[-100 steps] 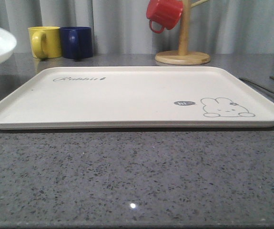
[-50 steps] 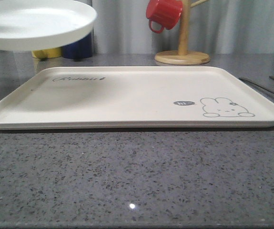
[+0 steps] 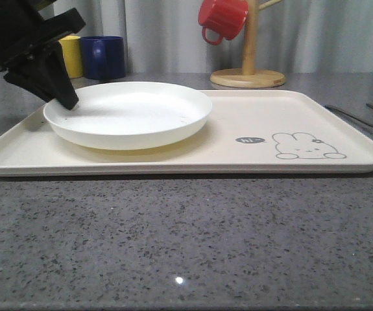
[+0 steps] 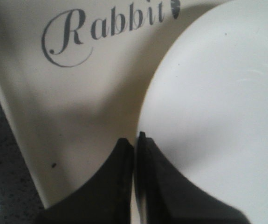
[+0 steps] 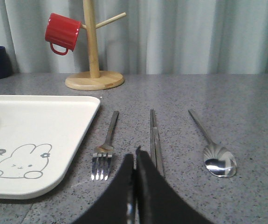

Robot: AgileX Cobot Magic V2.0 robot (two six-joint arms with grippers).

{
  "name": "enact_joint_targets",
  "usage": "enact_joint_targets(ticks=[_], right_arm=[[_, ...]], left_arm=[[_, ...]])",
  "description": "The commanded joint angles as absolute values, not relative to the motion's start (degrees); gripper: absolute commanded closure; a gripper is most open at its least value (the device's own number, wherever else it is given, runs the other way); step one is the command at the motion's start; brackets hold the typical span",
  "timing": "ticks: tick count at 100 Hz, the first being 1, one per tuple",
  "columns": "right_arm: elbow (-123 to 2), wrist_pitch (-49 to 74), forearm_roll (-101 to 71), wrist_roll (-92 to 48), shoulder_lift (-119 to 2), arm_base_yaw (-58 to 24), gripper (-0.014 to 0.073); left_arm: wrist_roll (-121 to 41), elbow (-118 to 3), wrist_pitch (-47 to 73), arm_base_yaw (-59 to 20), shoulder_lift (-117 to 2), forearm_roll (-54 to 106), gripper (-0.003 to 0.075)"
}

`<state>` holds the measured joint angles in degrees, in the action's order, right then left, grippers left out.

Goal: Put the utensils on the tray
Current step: 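Lower the plate onto the tray and open the left gripper, then raise the left gripper away from the plate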

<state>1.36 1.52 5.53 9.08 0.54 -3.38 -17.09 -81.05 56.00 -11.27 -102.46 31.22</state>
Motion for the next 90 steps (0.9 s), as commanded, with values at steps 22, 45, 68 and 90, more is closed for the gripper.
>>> enact_joint_targets(ticks=[22, 45, 68, 90], right_arm=[[1.55, -3.08, 5.69, 8.78, 1.41, -3.02, 0.0662], [1.55, -3.08, 5.69, 8.78, 1.41, -3.02, 0.0662], [1.55, -3.08, 5.69, 8.78, 1.41, -3.02, 0.0662], [1.55, -3.08, 5.69, 8.78, 1.41, -3.02, 0.0662]], left_arm=[[-17.12, -82.94, 54.42, -11.87, -100.49, 33.91, 0.0595], [-17.12, -82.94, 53.76, -11.87, -100.07, 34.96, 0.0347], [-17.92, -81.37, 44.92, -11.91, -92.71, 35.01, 0.0344], [-20.23, -70.91, 31.61, -11.91, -79.47, 33.78, 0.0344]])
